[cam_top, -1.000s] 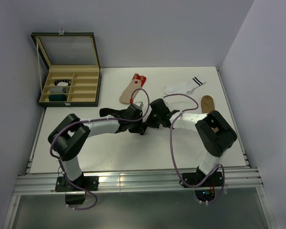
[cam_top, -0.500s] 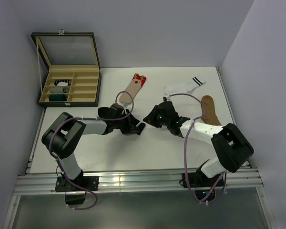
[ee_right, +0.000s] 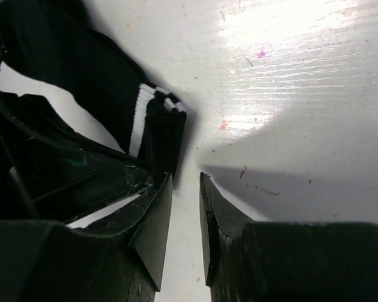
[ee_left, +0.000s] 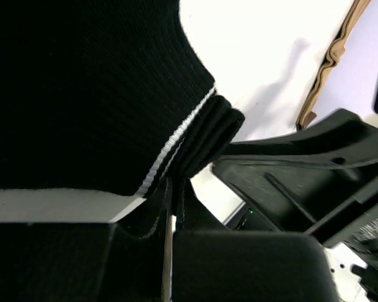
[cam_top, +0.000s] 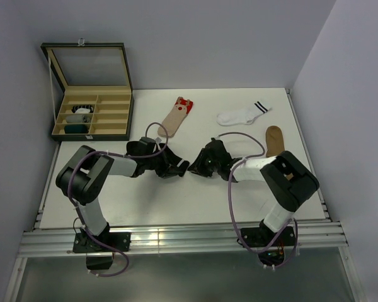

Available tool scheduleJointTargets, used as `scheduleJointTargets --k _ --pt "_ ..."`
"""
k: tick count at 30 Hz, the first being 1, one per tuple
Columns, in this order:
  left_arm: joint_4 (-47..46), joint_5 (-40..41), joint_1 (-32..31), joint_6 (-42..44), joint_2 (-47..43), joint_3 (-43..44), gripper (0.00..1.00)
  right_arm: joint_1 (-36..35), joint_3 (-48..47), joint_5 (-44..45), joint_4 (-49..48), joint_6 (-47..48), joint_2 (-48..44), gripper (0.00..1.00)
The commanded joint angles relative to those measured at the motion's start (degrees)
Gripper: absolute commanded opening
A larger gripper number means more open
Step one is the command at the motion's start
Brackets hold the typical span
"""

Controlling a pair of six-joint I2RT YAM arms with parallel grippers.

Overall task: Roll the socks
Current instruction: Roll the sock at the center of the board.

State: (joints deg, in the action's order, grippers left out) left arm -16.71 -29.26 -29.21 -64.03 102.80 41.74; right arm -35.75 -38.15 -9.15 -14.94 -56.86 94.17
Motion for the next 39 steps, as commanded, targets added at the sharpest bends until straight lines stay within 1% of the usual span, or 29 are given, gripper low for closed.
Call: scheduleJointTargets --k 1,11,16,27,31,34,35,37,38,39 --pt "-1.05 -1.07 0.21 -1.01 0.82 -0.16 0.00 0.50 -0.61 -1.40 -4.57 -0.97 1.80 0.32" --pt "0.27 -0.71 0.74 -1.01 0.91 -0.16 0.00 2.17 -0.96 -2.36 -8.35 -2.82 7.95 0.33" --pt "0.80 -0.98 0.74 -0.83 1.52 0.19 0.00 2.79 -0.70 -3.16 -10.20 -3.17 8.92 0.34" --pt "3.52 -1.51 0.74 0.40 2.75 2.38 0.00 2.88 -2.19 -3.77 -9.50 -2.73 10.77 0.37" --pt "3.96 -1.42 0.74 0.57 2.75 2.74 0.00 2.88 -2.72 -3.86 -9.14 -2.64 11.91 0.35" --pt "4.14 -1.68 0.74 0.75 3.02 2.91 0.00 3.14 -3.16 -4.56 -8.97 -2.82 12.61 0.28" --pt "4.32 -1.68 0.74 0.75 3.02 3.00 0.00 3.23 -3.16 -4.74 -8.97 -2.82 12.62 0.21" --pt "4.67 -1.59 0.82 1.10 2.93 3.09 0.00 3.49 -3.33 -4.22 -8.09 -1.94 11.74 0.11" --pt "4.76 -1.59 0.74 1.27 2.84 3.26 0.00 3.49 -3.94 -3.78 -6.96 -1.42 11.22 0.01" --pt "5.89 -1.07 0.74 2.15 2.41 3.61 0.01 3.40 -4.30 -3.08 -4.34 -0.28 10.51 0.00"
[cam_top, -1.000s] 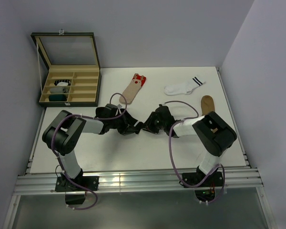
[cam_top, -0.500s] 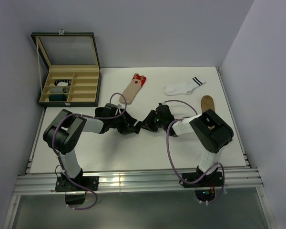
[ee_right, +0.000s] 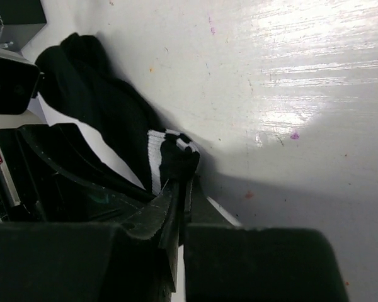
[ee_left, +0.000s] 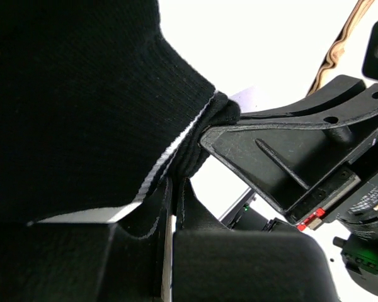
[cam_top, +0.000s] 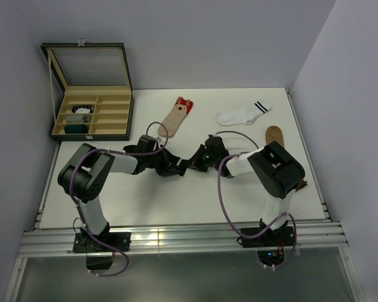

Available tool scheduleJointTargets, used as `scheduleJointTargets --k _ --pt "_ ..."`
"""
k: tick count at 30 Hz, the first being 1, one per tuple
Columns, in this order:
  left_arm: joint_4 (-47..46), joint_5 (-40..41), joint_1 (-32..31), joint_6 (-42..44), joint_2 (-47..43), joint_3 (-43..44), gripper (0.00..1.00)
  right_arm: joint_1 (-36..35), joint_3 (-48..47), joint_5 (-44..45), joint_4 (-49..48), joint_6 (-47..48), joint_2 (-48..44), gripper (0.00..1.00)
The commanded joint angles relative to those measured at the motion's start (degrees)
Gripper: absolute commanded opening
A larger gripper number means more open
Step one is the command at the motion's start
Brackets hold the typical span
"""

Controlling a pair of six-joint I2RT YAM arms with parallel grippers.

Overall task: Roll the socks
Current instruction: Roll the sock at the center of the board.

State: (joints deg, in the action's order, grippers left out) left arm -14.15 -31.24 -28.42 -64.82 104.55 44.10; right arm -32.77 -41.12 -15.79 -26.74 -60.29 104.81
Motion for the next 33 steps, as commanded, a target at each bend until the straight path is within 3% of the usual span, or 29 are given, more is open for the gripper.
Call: scheduleJointTargets --k 1,8,11,17,20,33 --pt "4.12 1.44 -0.05 3.46 0.22 1.60 0.02 0.43 -1.68 4.88 9.06 3.60 -1.53 0.00" --pt "16.68 15.49 -2.59 13.65 -8.39 6.26 0.40 0.43 -7.56 9.37 25.15 5.54 -4.62 0.00" --pt "18.89 25.66 -6.01 19.09 -13.74 6.79 0.45 0.43 -10.01 10.69 32.07 5.19 -5.23 0.00" --pt "11.90 46.67 -16.91 32.26 -19.73 3.20 0.46 0.43 -15.64 11.57 41.32 4.31 -4.53 0.00" --pt "7.14 51.18 -22.63 38.95 -20.97 0.83 0.46 0.43 -18.19 11.40 44.39 4.13 -3.13 0.00" --pt "-3.07 48.83 -27.30 51.28 -17.55 -0.86 0.43 0.78 -25.49 8.50 51.44 3.43 3.20 0.00"
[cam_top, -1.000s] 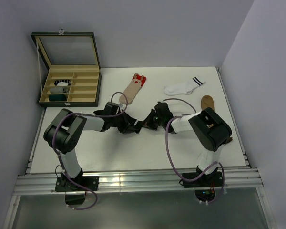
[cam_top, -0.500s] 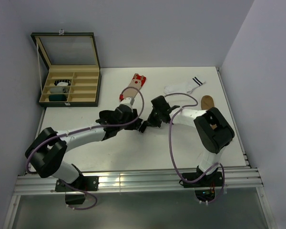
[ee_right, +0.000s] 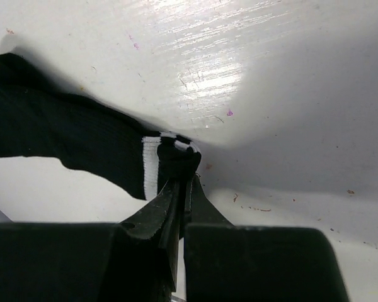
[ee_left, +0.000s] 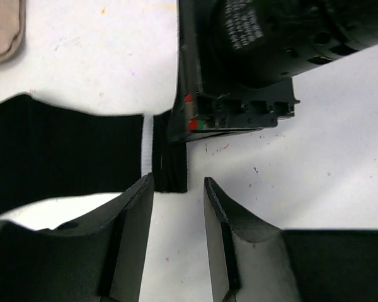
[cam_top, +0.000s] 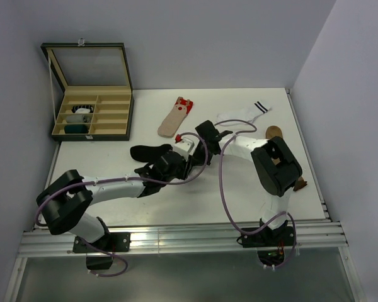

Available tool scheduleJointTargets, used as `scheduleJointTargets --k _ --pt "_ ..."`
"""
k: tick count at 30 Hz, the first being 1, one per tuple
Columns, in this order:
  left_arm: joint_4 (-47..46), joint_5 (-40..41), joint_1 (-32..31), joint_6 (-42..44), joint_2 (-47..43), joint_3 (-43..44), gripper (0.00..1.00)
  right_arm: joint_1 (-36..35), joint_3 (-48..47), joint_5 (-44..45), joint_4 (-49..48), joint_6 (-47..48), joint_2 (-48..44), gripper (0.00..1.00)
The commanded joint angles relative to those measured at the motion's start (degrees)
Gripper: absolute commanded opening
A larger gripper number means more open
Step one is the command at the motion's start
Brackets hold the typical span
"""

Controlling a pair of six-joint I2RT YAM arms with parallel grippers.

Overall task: Roll the socks
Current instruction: Roll the sock at the center of the board.

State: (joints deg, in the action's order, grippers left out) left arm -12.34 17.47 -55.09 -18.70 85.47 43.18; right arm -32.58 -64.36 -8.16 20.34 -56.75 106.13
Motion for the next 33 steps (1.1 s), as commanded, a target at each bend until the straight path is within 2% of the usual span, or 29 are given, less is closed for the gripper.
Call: scheduleJointTargets --k 1,17,33 --pt "-4.89 0.10 -0.72 5.42 2.15 0.32 0.43 0.67 -3.13 0.96 4.79 -0.03 2.24 0.00" --pt "-5.15 5.55 -3.53 11.13 11.29 4.81 0.46 1.90 -6.75 -1.15 6.56 1.91 7.25 0.00" --pt "4.59 13.90 -5.29 12.63 20.17 11.57 0.44 1.90 -6.75 -2.29 5.94 2.17 7.60 0.00"
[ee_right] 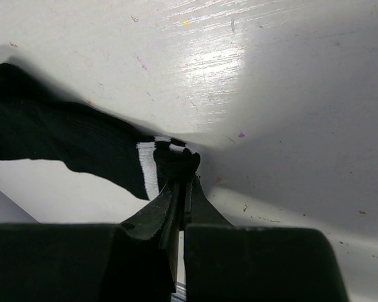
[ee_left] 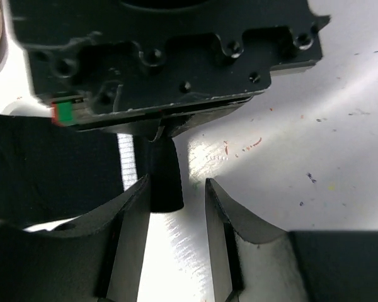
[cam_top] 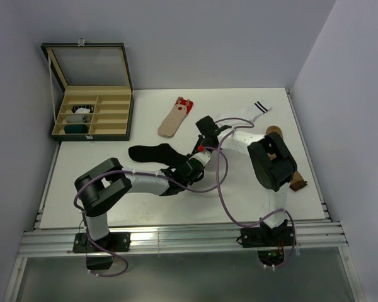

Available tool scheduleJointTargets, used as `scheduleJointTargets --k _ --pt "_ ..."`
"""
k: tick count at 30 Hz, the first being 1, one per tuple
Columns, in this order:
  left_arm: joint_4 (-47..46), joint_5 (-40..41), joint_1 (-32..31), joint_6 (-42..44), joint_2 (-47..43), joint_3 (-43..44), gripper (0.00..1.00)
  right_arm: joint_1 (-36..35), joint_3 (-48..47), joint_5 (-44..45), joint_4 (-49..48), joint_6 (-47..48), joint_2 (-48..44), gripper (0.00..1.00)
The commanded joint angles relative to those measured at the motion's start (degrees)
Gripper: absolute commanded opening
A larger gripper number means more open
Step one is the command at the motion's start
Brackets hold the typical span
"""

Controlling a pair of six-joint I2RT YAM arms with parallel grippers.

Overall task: Roll the socks
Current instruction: Roll the sock at the center of the board.

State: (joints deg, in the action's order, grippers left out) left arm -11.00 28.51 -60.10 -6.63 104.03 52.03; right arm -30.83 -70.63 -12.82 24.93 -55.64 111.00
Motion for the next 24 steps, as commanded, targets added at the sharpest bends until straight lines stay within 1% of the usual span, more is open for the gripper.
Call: scheduleJointTargets --k 1,6,9,10,12,13,14,15,16,19,21,24 --pt "3.88 2.86 -0.29 0.40 2.40 3.42 0.44 0.24 -0.47 2.36 1.26 0.97 2.73 0.00" --pt "7.83 3.12 -0.37 -0.40 4.43 5.36 0.43 0.24 -0.56 2.18 1.18 1.06 2.64 0.00" --pt "9.16 2.95 -0.37 -1.01 4.78 5.36 0.32 0.33 -0.47 1.92 0.83 1.06 2.38 0.00" --pt "9.77 2.87 -0.37 -1.36 4.78 5.28 0.24 0.42 -0.47 1.83 0.74 1.06 2.20 0.00" --pt "10.21 2.69 -0.37 -1.45 4.78 5.36 0.17 0.51 0.14 1.40 -0.75 0.97 1.42 0.00" --pt "10.56 2.51 -0.37 -1.54 4.69 5.45 0.11 0.59 1.27 1.13 -2.50 0.45 0.98 0.00" --pt "10.57 2.34 -0.37 -1.54 4.52 5.36 0.09 0.94 1.98 0.78 -3.47 0.18 -0.25 0.00" --pt "10.57 2.08 -0.29 -1.54 4.34 5.28 0.06 1.12 3.21 0.52 -4.35 0.09 -0.87 0.04" --pt "10.57 1.46 -0.29 -1.54 4.17 5.10 0.00 1.21 3.74 0.25 -5.32 -0.08 -1.57 0.07" --pt "10.74 -0.99 0.24 -2.15 2.07 4.92 0.00 2.09 6.11 -0.19 -9.18 -0.35 -4.99 0.14" --pt "10.83 -4.59 1.03 -2.94 1.09 4.75 0.00 2.70 7.43 0.25 -12.35 -0.87 -8.24 0.20" --pt "10.83 -11.35 4.97 -6.01 -1.19 4.75 0.00 4.45 11.29 1.65 -16.48 -2.36 -12.55 0.28"
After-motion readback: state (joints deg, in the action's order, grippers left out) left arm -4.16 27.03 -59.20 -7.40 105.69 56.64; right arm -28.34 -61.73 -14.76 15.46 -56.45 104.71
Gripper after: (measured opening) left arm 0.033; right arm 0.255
